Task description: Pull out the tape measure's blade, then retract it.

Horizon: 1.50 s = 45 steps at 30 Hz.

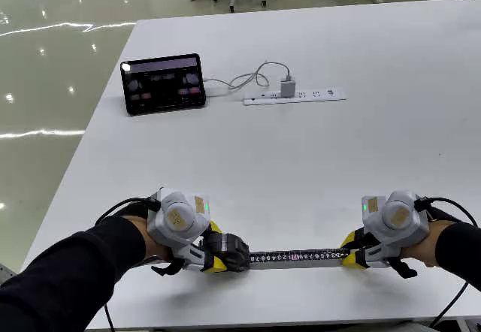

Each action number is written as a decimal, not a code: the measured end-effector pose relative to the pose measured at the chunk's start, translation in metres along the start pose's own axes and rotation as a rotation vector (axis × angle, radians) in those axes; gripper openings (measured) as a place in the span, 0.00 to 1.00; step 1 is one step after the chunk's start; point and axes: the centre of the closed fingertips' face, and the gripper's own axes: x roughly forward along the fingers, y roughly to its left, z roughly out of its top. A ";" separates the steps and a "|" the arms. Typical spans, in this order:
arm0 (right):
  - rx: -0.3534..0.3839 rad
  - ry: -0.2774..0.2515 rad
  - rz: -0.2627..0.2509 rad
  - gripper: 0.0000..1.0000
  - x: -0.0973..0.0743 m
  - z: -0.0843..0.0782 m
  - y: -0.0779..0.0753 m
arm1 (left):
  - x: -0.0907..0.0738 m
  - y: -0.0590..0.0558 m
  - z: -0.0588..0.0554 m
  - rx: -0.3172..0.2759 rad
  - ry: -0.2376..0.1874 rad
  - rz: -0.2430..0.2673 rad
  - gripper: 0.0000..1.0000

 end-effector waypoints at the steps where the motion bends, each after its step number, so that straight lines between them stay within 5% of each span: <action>1: 0.000 0.001 0.000 0.10 0.000 0.000 0.000 | 0.000 0.000 0.000 0.002 0.001 0.000 0.31; 45: 0.020 0.011 -0.007 0.10 -0.010 -0.013 -0.004 | 0.000 0.000 0.000 0.000 0.003 -0.001 0.31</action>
